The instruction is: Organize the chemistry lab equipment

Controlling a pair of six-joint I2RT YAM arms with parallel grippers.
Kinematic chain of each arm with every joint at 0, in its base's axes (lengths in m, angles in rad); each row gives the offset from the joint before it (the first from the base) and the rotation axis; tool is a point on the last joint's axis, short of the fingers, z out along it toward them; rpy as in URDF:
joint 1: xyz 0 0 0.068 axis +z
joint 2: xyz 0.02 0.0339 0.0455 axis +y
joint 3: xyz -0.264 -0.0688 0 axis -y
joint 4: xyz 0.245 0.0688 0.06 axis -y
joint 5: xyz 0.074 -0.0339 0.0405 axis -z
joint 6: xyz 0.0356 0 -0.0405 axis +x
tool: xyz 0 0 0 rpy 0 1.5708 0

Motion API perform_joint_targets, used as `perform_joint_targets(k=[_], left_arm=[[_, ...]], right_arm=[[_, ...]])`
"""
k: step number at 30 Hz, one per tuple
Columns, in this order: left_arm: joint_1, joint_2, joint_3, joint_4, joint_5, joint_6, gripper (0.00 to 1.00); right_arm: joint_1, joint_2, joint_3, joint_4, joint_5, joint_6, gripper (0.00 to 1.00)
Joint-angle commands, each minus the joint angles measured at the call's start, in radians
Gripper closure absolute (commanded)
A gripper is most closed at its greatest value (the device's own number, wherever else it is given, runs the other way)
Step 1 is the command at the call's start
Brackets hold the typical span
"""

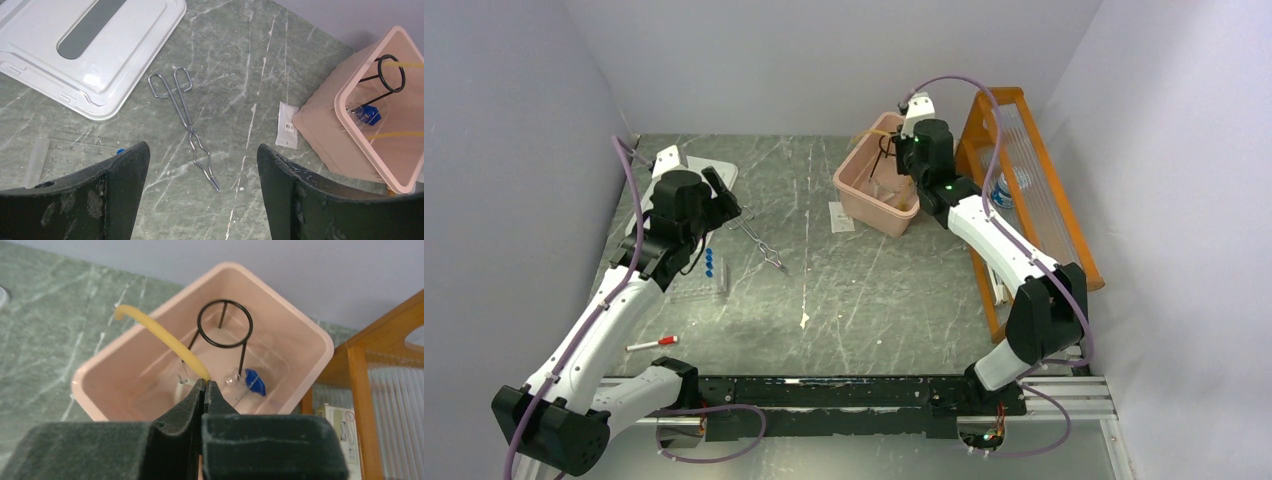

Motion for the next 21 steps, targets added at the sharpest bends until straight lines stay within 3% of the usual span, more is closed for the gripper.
perform_joint_targets(k=[1,8,16,21], left_arm=[[0.008,-0.019,-0.009,0.007,0.008,-0.006,0.18],[0.008,-0.016,-0.014,0.013,-0.004,-0.008,0.17],[0.008,-0.005,-0.008,0.01,-0.005,-0.004,0.18],[0.008,-0.001,-0.004,0.005,-0.012,0.001,0.17]], right_arm=[[-0.054,-0.002,-0.037,-0.029,-0.093,-0.054,1.0],[-0.099,0.068,-0.005,-0.185,-0.325,-0.176,1.0],[-0.101,0.223,0.126,-0.291,-0.286,-0.243,1.0],[-0.102,0.277,0.216,-0.329,-0.278,-0.201,0.75]])
